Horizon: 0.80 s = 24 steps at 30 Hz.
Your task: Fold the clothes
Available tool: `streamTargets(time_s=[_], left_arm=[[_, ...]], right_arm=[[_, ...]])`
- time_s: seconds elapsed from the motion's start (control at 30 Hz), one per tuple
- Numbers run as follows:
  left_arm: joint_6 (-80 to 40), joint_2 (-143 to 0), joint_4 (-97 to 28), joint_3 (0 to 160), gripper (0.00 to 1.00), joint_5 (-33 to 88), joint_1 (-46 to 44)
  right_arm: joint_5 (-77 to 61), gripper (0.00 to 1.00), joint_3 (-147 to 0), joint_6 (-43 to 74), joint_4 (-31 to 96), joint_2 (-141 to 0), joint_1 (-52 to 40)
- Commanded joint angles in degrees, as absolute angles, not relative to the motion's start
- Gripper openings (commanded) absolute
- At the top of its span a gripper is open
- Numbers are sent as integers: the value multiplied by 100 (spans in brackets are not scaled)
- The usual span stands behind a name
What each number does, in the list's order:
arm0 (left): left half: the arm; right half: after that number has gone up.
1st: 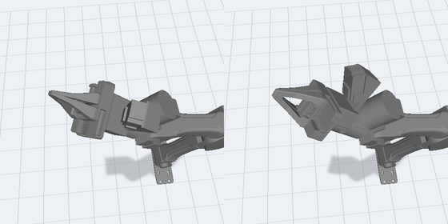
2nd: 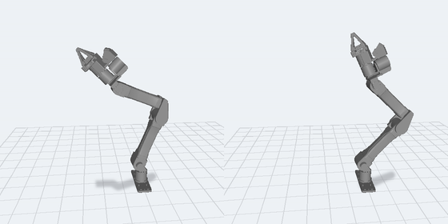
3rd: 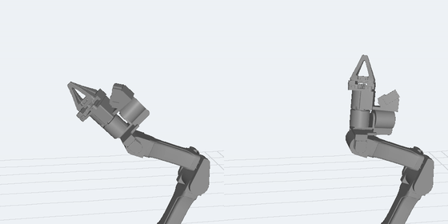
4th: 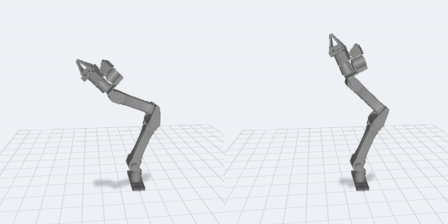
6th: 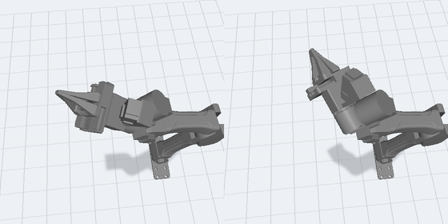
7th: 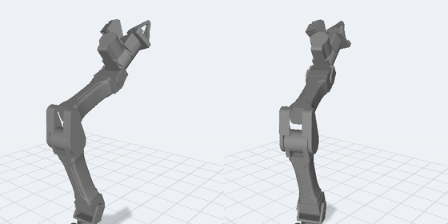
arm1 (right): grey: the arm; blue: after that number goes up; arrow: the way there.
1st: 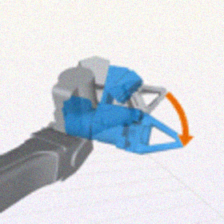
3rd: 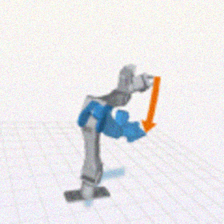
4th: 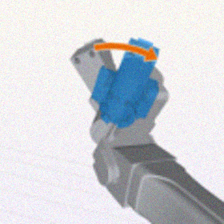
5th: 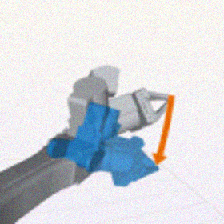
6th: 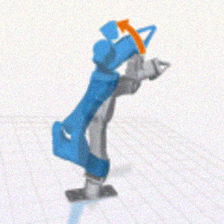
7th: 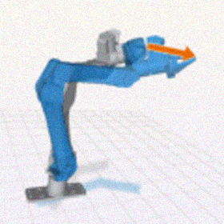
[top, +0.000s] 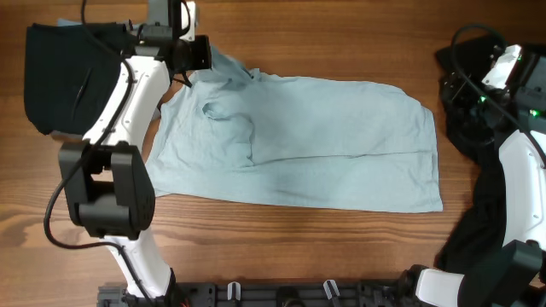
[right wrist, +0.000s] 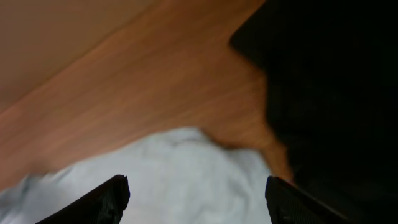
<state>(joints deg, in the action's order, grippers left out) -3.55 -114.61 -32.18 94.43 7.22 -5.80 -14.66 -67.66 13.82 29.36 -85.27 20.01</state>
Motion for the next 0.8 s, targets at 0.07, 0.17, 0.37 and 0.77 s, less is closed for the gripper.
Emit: streamTargets(time_s=[0.07,0.17,0.37,0.77], left_arm=[[-353,-11371,-3179,9496,4,631,-556],[-460,-11371,-3148,9496,4,631,-556],[-499,-11371,-3288,9496,4,633,-576],[-499,-11369,-3385,9496,4,635,-578]], right_arm=[[-762,72,-6759,1347,2333,-9089,1977],[-770,65,-6759,1350,1959,-9666,1977],[-1127,59,-6775,1350,1656,-10584,1979],[-2102,68,-6921,1363,972,-11806,1968]])
